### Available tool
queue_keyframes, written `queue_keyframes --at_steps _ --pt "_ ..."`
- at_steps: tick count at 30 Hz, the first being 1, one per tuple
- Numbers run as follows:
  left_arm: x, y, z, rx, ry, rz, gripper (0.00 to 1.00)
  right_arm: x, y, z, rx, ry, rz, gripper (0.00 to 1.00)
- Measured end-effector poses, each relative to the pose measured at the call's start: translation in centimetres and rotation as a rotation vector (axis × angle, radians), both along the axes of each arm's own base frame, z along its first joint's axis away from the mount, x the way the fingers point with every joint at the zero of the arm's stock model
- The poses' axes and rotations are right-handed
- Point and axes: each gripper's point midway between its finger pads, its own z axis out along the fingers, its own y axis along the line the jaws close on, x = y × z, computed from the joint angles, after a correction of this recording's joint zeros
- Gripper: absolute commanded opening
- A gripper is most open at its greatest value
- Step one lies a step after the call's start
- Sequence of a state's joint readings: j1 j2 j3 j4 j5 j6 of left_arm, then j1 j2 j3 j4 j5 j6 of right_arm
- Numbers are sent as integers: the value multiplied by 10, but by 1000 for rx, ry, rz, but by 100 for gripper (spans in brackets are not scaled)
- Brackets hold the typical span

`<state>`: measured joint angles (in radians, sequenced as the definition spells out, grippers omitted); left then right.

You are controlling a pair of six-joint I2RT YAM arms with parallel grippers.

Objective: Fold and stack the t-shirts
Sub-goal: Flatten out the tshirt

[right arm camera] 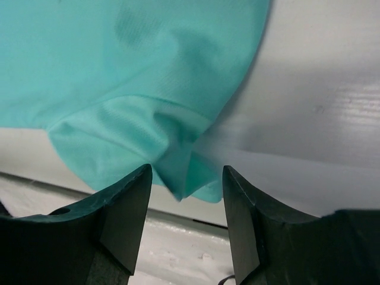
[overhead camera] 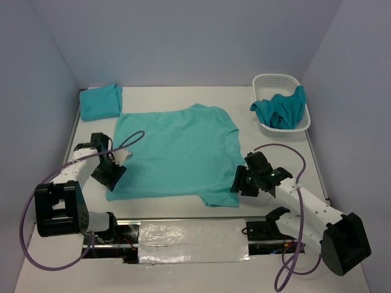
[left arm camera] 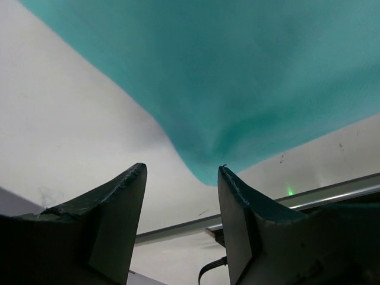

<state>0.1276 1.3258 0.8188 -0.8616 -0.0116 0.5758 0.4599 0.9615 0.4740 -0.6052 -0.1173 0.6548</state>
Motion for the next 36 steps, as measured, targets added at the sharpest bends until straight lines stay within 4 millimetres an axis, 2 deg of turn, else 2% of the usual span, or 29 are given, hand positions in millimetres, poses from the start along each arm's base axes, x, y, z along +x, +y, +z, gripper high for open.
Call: queue_keyframes --at_steps 3,5,9,12,14,15,17,18,20,21,25,29,31,33,36 --pt "-23 -2 -18 -7 70 -19 68 -5 2 6 10 -1 7 58" --pt "-32 -3 -24 -10 95 -22 69 -8 5 4 7 14 16 58" --pt "-27 -3 -26 -9 83 -14 69 -19 11 -6 -10 72 48 60" --pt "-20 -3 -31 -10 70 6 62 -29 17 -14 -45 103 87 60" --pt "-16 -3 -33 -9 59 13 48 -32 19 -18 -63 113 95 58" --pt "-14 -2 -34 -9 55 15 35 -32 20 -21 -68 117 93 54" --pt "-13 -3 -35 -11 53 17 17 -30 22 -21 -63 116 85 39" --pt "-13 -3 -36 -13 54 17 0 -28 23 -22 -62 116 78 21" --pt "-14 -4 -37 -18 53 17 0 -27 25 -25 -58 110 69 3" --pt "-14 -4 -38 -19 51 14 0 -27 25 -26 -52 109 60 0" --pt "-13 -5 -35 -22 28 14 0 -27 24 -23 -23 72 35 0" --pt "-8 -4 -20 -18 -2 14 0 -20 25 -8 -4 18 23 0" --pt "4 -3 -6 -13 -43 13 0 -9 30 8 8 -17 28 0" --pt "23 -1 12 -8 -99 17 0 7 37 30 24 -61 36 0" --pt "48 2 33 -3 -167 26 0 42 44 63 42 -148 30 0"
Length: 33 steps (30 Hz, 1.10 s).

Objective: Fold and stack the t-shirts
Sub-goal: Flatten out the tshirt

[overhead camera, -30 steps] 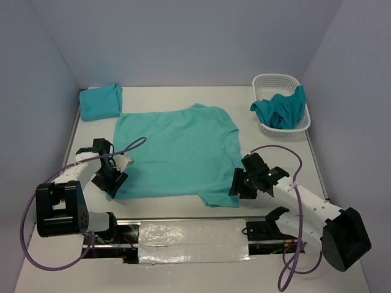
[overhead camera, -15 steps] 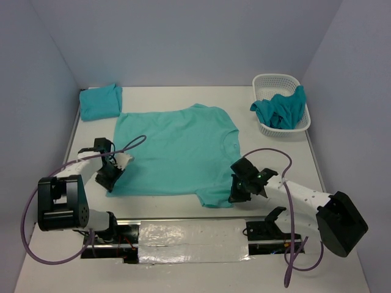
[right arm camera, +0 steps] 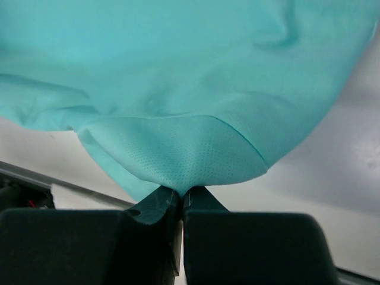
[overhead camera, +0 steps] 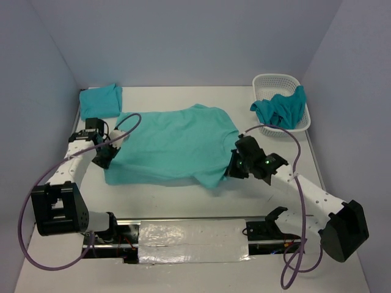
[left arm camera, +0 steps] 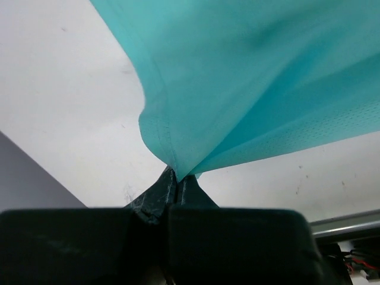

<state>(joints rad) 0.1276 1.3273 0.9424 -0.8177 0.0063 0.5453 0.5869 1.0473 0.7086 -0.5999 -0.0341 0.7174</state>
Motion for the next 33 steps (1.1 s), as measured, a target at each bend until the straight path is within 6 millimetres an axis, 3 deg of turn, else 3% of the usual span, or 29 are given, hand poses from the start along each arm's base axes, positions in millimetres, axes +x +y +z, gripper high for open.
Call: queue_keyframes --at_steps 4,7,10,21,28,33 --pt "22 1 6 -10 -4 23 0 37 -8 14 -3 -40 -22 0" --pt "42 2 0 -25 24 51 0 68 -19 9 -44 -14 -42 0" --pt "56 4 -13 -31 49 77 0 92 -16 -1 -79 6 -13 0" --pt "94 11 -38 -24 41 159 0 149 -11 -34 -114 76 50 0" --pt "96 15 -37 -4 42 156 0 143 -12 -43 -130 97 91 0" --pt "53 10 -9 0 100 83 0 86 -21 -38 -92 126 106 0"
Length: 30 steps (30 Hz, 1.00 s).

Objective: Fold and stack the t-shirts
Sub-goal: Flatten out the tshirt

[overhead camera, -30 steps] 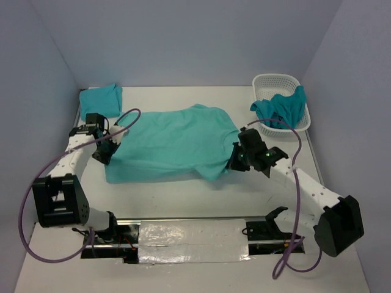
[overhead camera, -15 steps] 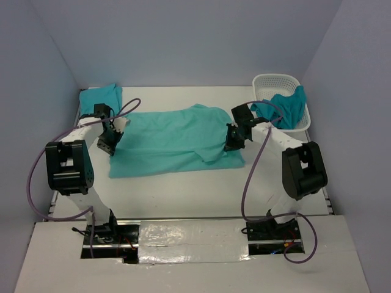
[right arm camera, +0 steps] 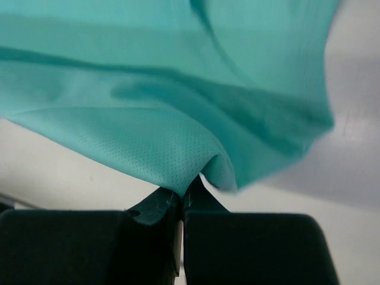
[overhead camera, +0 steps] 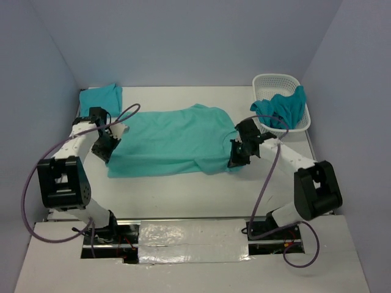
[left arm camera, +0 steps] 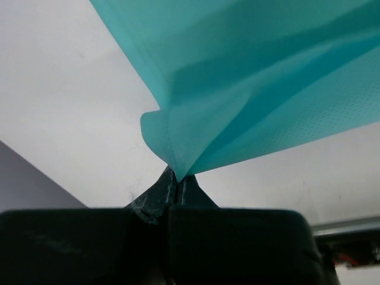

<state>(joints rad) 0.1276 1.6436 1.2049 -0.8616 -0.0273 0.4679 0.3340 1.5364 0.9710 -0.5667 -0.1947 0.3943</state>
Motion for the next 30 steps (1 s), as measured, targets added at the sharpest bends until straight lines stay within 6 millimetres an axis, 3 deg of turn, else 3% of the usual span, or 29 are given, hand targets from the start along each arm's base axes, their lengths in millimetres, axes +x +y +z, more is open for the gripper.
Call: queue_keyframes --at_steps 4,6,9,10,11,13,15,17,18,19,21,23,24,25,26,27,28,30 --pt "-60 -4 7 5 85 -65 0 -62 -1 -7 27 52 36 0" --pt "-100 -6 -6 2 205 -104 0 -98 -3 -21 27 123 52 0" --pt "-153 -7 -25 -6 405 -142 2 -135 -7 -35 29 209 52 0" --pt "-164 -6 -29 -5 452 -158 26 -143 -7 -37 33 229 47 0" --pt "-173 -5 -31 -5 497 -173 42 -149 -8 -39 35 245 46 0" --pt "-183 -4 -31 -10 554 -205 99 -156 -8 -39 33 270 41 0" --pt "-185 -2 -28 -8 576 -228 99 -158 -7 -39 31 280 32 34" --pt "-176 3 -18 9 565 -251 99 -160 -8 -39 21 293 14 49" --pt "-165 7 -10 22 538 -260 99 -162 -11 -39 5 302 7 58" --pt "-148 10 -1 40 485 -257 99 -162 -14 -36 -8 302 -5 61" --pt "-99 19 25 82 325 -236 99 -153 -18 -22 -36 258 -27 65" --pt "-47 23 51 108 147 -199 90 -130 -17 8 -37 157 -38 63" --pt "-24 24 61 110 65 -180 75 -111 -13 30 -26 79 -42 61" --pt "-6 24 67 105 4 -158 31 -94 -9 52 -14 10 -45 60" --pt "10 23 71 97 -43 -136 22 -71 -3 81 2 -74 -41 59" --pt "21 23 70 90 -62 -130 23 -51 2 103 15 -142 -40 61" --pt "31 24 65 79 -66 -109 43 -32 6 124 26 -199 -39 62" --pt "49 25 44 57 -59 -69 73 10 14 155 38 -301 -35 66"
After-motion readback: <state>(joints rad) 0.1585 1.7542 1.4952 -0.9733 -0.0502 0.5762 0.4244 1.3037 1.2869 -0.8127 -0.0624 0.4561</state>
